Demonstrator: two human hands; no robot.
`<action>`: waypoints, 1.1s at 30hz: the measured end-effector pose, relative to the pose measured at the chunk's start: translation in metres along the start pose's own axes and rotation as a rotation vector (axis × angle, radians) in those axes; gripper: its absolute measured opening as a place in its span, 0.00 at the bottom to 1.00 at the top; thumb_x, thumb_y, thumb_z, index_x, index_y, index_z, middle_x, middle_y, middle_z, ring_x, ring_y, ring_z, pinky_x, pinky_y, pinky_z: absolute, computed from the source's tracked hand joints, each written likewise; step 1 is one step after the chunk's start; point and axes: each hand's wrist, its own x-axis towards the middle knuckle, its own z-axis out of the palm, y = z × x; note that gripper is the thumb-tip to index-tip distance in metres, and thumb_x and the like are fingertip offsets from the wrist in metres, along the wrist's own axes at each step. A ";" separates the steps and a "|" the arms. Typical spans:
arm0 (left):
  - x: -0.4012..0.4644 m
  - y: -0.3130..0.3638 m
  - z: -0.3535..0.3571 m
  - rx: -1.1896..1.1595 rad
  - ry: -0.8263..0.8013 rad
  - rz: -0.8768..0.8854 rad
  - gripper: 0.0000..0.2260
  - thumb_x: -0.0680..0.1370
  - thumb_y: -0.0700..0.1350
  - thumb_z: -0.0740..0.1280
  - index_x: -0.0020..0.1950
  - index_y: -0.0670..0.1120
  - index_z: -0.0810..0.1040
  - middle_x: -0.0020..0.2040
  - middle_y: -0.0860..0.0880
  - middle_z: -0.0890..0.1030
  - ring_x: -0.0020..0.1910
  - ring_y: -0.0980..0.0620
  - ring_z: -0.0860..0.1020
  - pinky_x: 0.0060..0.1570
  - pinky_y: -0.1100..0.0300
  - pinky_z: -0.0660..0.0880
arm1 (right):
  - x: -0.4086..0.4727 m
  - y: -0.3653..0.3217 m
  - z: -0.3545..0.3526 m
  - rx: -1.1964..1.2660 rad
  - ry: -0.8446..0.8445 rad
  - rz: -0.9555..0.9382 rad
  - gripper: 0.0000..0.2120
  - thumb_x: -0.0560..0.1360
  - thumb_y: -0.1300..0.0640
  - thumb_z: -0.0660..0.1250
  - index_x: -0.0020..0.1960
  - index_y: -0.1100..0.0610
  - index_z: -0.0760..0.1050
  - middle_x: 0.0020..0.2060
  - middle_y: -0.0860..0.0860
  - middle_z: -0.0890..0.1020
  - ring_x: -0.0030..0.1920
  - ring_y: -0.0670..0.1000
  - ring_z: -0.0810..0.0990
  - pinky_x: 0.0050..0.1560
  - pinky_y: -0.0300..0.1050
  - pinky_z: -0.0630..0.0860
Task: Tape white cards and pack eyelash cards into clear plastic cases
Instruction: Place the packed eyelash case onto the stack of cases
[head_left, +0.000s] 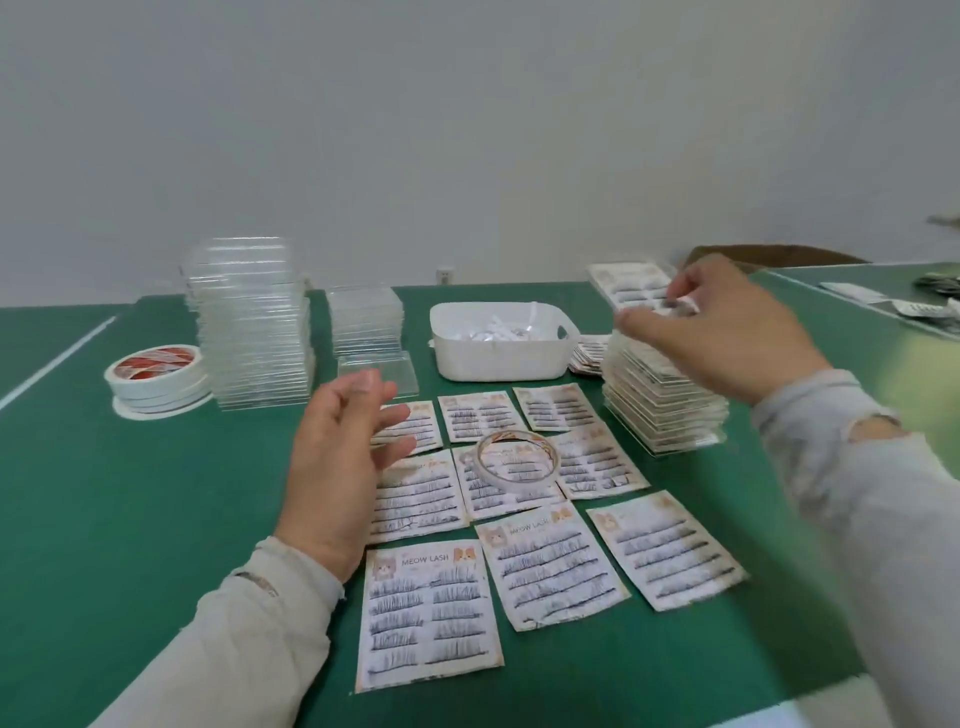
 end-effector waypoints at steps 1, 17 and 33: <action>0.001 -0.002 -0.001 0.028 0.031 0.003 0.07 0.78 0.61 0.68 0.49 0.61 0.82 0.52 0.56 0.85 0.51 0.55 0.84 0.45 0.57 0.80 | 0.014 0.012 -0.007 -0.092 -0.010 0.069 0.25 0.66 0.32 0.71 0.52 0.47 0.70 0.46 0.48 0.80 0.44 0.52 0.79 0.41 0.45 0.71; 0.012 0.014 -0.012 0.203 0.268 0.016 0.05 0.81 0.46 0.68 0.46 0.52 0.80 0.42 0.52 0.83 0.39 0.55 0.81 0.34 0.63 0.77 | -0.007 0.008 0.020 0.030 0.146 -0.056 0.32 0.68 0.24 0.59 0.57 0.49 0.77 0.56 0.49 0.82 0.58 0.54 0.80 0.56 0.51 0.75; 0.013 0.019 -0.036 0.860 0.135 -0.149 0.07 0.78 0.41 0.65 0.46 0.53 0.79 0.45 0.52 0.82 0.47 0.49 0.83 0.51 0.44 0.83 | -0.052 -0.015 0.138 0.506 -0.270 -0.148 0.07 0.75 0.56 0.70 0.43 0.45 0.79 0.40 0.41 0.81 0.38 0.40 0.78 0.41 0.37 0.71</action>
